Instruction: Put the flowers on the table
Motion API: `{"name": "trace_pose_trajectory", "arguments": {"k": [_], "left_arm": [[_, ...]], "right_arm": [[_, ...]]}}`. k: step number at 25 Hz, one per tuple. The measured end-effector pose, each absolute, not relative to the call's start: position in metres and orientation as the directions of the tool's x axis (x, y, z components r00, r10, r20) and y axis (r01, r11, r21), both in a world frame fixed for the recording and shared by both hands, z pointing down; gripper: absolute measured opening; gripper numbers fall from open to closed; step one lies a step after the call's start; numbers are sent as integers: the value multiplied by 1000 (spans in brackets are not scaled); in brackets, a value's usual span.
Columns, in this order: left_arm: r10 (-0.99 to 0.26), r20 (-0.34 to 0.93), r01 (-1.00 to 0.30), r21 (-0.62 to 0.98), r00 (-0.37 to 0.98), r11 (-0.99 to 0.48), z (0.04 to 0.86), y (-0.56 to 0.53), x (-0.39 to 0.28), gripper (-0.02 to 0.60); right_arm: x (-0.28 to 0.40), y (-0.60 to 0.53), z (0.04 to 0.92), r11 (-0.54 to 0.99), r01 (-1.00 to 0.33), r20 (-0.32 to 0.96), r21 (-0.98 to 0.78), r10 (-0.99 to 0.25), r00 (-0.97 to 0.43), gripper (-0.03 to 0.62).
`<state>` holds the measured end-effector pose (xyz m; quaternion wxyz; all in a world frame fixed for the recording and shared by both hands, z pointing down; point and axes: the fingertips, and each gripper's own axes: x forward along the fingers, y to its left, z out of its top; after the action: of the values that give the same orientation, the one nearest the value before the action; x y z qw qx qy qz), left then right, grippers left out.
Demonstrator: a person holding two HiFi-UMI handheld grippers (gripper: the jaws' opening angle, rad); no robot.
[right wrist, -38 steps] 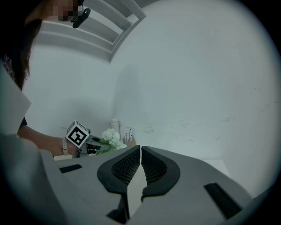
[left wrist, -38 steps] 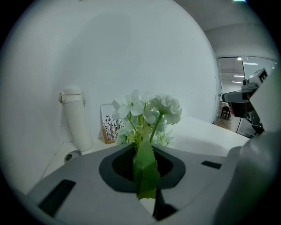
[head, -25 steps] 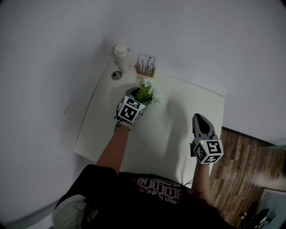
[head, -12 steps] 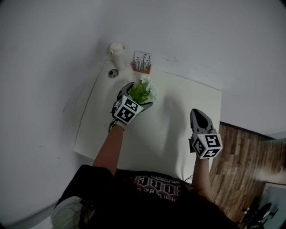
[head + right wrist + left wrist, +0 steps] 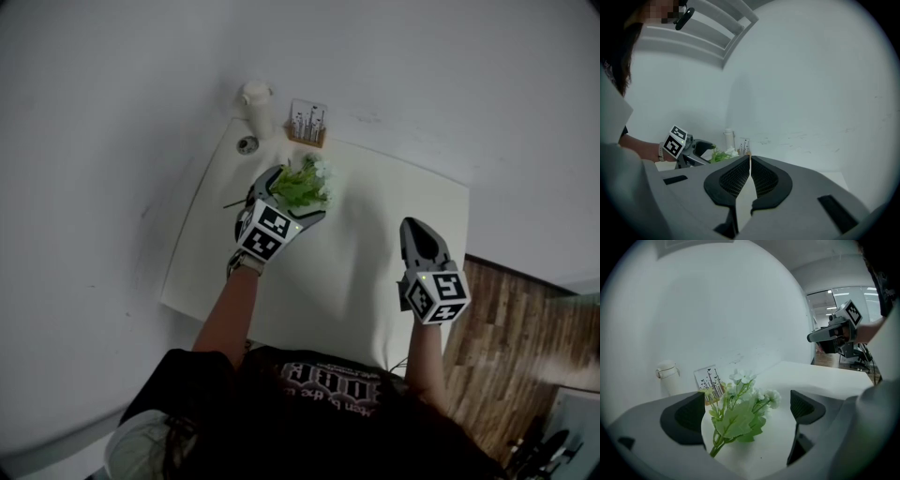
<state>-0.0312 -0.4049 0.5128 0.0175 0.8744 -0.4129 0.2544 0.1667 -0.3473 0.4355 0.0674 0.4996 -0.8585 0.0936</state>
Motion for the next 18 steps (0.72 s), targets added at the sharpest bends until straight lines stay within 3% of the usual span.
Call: {"name": "trace_pose_trajectory", "arguments": {"k": [5, 12, 18], "left_arm": [[-687, 542, -703, -227, 484, -674, 531, -392, -36, 565], [-681, 598, -761, -174, 422, -625, 561, -380, -63, 580], [-735, 529, -811, -140, 424, -568, 552, -374, -82, 578]], "right_arm": [[161, -341, 434, 499, -863, 209, -83, -838, -505, 32], [159, -334, 437, 508, -857, 205, -93, -832, -515, 32], [152, -333, 436, 524, -847, 197, -88, -825, -530, 32]]}}
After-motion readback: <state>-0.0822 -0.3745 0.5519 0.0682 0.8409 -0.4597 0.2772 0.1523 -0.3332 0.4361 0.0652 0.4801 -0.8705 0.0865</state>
